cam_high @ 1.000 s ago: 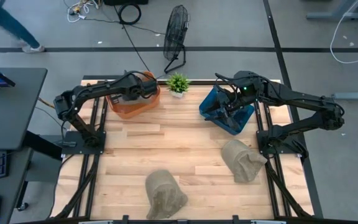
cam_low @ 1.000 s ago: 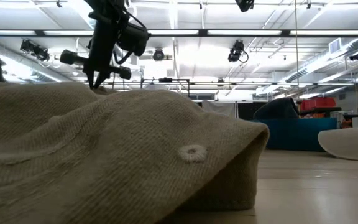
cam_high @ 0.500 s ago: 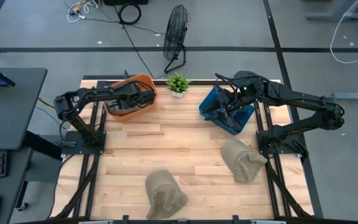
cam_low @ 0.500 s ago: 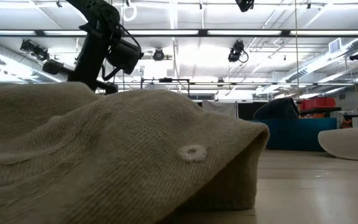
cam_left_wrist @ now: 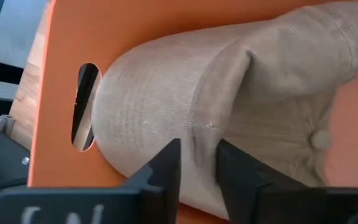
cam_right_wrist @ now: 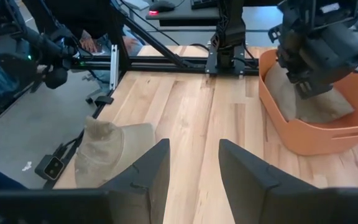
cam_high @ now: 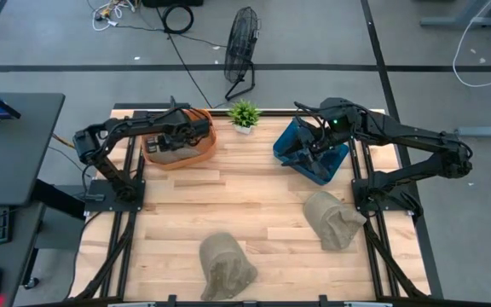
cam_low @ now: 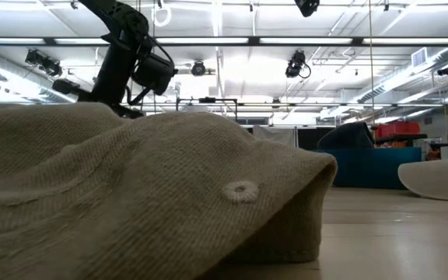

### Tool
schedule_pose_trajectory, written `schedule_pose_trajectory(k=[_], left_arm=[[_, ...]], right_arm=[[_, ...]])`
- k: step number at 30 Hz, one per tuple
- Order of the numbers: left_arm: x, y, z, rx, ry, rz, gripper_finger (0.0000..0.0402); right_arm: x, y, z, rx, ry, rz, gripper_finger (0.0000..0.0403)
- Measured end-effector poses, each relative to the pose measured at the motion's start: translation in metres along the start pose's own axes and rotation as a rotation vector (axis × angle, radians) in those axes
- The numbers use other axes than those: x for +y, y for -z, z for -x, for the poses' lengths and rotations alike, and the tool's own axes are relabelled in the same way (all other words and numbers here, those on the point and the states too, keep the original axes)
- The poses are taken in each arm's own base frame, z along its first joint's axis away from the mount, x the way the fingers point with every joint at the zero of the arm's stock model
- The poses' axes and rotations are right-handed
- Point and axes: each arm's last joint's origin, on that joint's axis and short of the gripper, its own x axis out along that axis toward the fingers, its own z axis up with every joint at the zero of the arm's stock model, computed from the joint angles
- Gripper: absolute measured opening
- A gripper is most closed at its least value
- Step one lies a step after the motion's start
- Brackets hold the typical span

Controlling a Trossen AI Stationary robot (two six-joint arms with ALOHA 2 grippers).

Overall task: Pick & Place hat
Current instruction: Put the top brown cap into the orange bin, then put the left brown cap into the orange bin

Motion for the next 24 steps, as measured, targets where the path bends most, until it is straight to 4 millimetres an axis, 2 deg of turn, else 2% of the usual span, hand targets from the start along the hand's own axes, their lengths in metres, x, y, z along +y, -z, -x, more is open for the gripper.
schedule_pose_trajectory(k=[3, 6, 9, 13, 18, 21, 24], left_arm=[[-0.002, -0.005, 0.01, 0.023, 0.03, -0.088, 0.0133], [-0.005, -0.01, 0.028, 0.009, 0.073, -0.165, 0.0152], [-0.006, -0.014, 0.055, -0.013, 0.13, -0.243, 0.0163], [-0.005, -0.01, 0.098, -0.043, 0.255, -0.421, 0.0164], [0.002, 0.017, 0.154, -0.01, 0.481, -0.622, 0.0165], [0.011, 0.04, 0.184, 0.008, 0.607, -0.716, 0.0165], [0.024, 0.068, 0.206, -0.018, 0.691, -0.84, 0.0165]], right_arm=[[0.0, 0.001, 0.0, 0.011, -0.001, -0.006, 0.014], [0.0, 0.002, 0.0, 0.02, -0.002, -0.011, 0.014], [0.0, 0.003, 0.0, 0.024, -0.003, -0.013, 0.014], [0.0, 0.003, 0.0, 0.025, -0.003, -0.02, 0.014], [0.0, 0.003, 0.0, 0.028, -0.003, -0.022, 0.014], [0.0, 0.003, 0.0, 0.028, -0.003, -0.022, 0.014], [0.0, 0.003, 0.0, 0.028, -0.003, -0.022, 0.014]])
